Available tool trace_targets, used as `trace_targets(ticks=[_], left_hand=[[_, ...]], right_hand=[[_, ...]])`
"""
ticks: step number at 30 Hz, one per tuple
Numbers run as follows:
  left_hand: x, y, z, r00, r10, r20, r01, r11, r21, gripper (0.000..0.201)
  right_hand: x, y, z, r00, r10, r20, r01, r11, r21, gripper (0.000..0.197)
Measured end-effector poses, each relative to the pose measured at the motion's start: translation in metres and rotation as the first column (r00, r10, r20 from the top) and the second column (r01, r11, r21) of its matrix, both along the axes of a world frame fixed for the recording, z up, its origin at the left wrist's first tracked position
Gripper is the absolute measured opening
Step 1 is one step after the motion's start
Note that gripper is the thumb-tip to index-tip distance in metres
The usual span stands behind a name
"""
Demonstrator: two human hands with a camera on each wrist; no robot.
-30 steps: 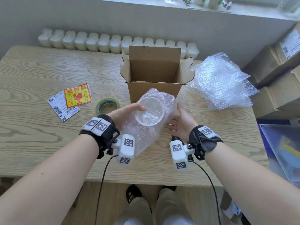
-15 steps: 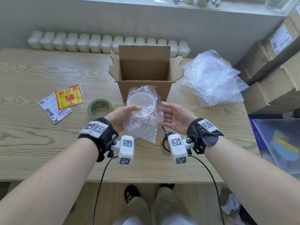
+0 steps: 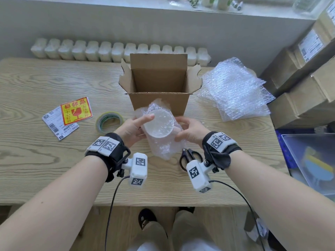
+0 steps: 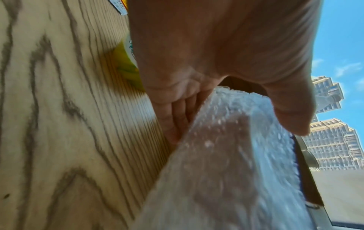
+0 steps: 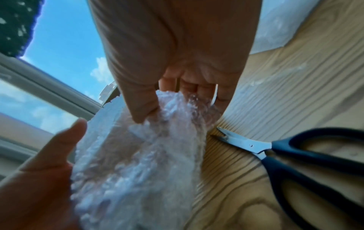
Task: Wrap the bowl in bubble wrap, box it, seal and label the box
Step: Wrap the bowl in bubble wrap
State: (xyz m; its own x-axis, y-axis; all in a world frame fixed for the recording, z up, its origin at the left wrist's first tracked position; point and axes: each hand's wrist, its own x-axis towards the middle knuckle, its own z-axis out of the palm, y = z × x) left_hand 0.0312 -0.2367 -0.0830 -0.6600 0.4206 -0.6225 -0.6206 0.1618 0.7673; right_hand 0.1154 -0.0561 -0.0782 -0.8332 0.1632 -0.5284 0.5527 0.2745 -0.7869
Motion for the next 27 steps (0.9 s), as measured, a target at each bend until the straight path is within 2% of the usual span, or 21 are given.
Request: trace_targets(ticks=[3,5,8,11,13,17,21,23,26,27], left_hand=[[-0.005,-0.006,-0.002,0.995,-0.099,-0.02,0.098,0.993,-0.066,0.074],[-0.007,-0.012,-0.006,0.988,-0.157,-0.008,0.156,0.985,-0.066,0.074],[-0.008,-0.022,-0.014,0.976,-0.216,0.021,0.217,0.973,-0.081,0.092],[-0.01,-0.03,-0.025,0.953,-0.301,0.039,0.303,0.932,-0.198,0.108],[-0.009,-0.032,-0.03,0.935,-0.355,0.019,0.347,0.898,-0.27,0.098],[-0.01,-0.035,-0.037,0.931,-0.357,-0.071,0.314,0.885,-0.343,0.039],[-0.016,-0.039,-0.04,0.895,-0.39,-0.218,0.278,0.868,-0.411,0.005],[-0.019,-0.037,-0.041,0.875,-0.398,-0.275,0.253,0.861,-0.441,0.007],[-0.024,-0.033,-0.04,0.831,-0.384,-0.402,0.167,0.863,-0.477,0.011],[-0.026,-0.032,-0.038,0.817,-0.367,-0.444,0.134,0.871,-0.472,0.007]], right_hand=[[-0.003,0.003,-0.001,0.997,0.074,0.001,-0.074,0.993,0.087,0.08],[-0.005,0.004,-0.005,0.994,0.105,0.011,-0.106,0.983,0.153,0.078],[-0.005,0.003,-0.01,0.992,0.122,0.012,-0.121,0.96,0.253,0.063],[-0.007,-0.004,-0.013,0.982,0.186,-0.029,-0.158,0.898,0.412,0.048],[-0.01,-0.01,-0.012,0.975,0.22,-0.038,-0.177,0.868,0.465,0.038],[-0.019,-0.014,-0.012,0.973,0.23,-0.015,-0.193,0.847,0.495,0.033],[-0.028,-0.005,-0.023,0.984,0.18,0.012,-0.16,0.839,0.52,0.036],[-0.029,-0.002,-0.028,0.988,0.153,0.001,-0.132,0.855,0.502,0.039],[-0.03,0.001,-0.029,0.994,0.057,-0.089,-0.02,0.929,0.37,0.048],[-0.032,0.003,-0.029,0.993,0.017,-0.114,0.023,0.941,0.338,0.051]])
